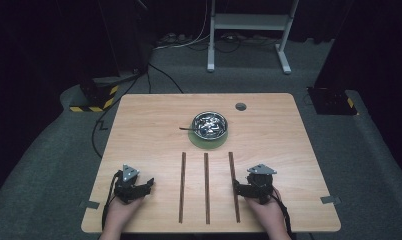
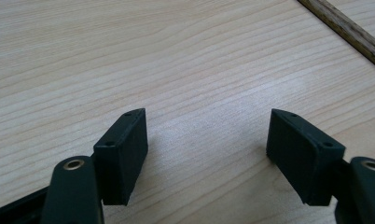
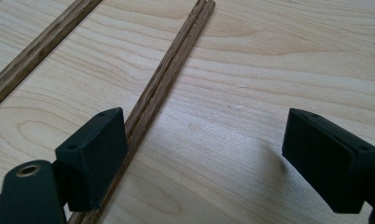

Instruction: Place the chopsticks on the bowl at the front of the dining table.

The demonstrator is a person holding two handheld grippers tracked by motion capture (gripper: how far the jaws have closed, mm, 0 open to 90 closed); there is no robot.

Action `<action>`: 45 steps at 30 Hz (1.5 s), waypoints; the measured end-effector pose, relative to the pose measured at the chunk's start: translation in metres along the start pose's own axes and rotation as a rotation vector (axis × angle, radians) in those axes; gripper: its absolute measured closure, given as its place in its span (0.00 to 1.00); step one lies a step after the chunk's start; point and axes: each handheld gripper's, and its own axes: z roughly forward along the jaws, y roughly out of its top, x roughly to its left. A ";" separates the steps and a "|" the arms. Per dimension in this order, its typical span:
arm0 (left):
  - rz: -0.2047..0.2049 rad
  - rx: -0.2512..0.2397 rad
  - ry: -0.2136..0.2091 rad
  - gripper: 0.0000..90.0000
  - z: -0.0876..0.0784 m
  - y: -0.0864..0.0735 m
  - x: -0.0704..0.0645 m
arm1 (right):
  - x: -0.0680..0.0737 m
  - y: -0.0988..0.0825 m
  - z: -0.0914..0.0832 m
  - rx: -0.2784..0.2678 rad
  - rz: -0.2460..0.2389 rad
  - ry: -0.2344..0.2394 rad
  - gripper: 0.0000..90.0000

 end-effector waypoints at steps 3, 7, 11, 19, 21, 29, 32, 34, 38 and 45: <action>0.000 0.000 0.000 0.32 0.000 0.000 0.000 | 0.000 0.000 0.000 0.000 0.001 0.001 0.15; 0.000 0.000 0.000 0.33 0.000 0.000 0.000 | 0.001 0.000 0.000 0.001 0.005 0.003 0.15; 0.000 0.000 0.000 0.32 0.000 0.000 0.000 | 0.001 0.000 0.000 -0.002 -0.002 0.003 0.15; 0.001 -0.001 0.000 0.33 0.000 0.000 0.000 | -0.008 0.000 -0.002 -0.004 0.010 -0.039 0.17; 0.001 -0.001 0.000 0.33 0.000 0.000 0.000 | -0.010 0.000 -0.003 -0.009 0.021 -0.039 0.17; 0.001 -0.001 0.000 0.32 0.000 0.000 0.000 | -0.003 0.001 -0.004 -0.025 0.009 -0.010 0.17; 0.001 -0.001 0.001 0.32 0.000 0.000 0.000 | 0.000 0.001 -0.002 -0.020 0.004 -0.008 0.17; -0.001 -0.001 0.003 0.33 0.000 0.000 0.000 | 0.001 0.001 -0.001 -0.023 0.004 -0.009 0.17; -0.001 0.000 0.003 0.33 0.000 0.000 0.000 | 0.001 0.001 -0.001 -0.011 0.010 0.004 0.17; -0.001 0.000 0.003 0.33 0.000 0.000 0.000 | 0.003 0.000 0.001 -0.001 -0.005 -0.006 0.17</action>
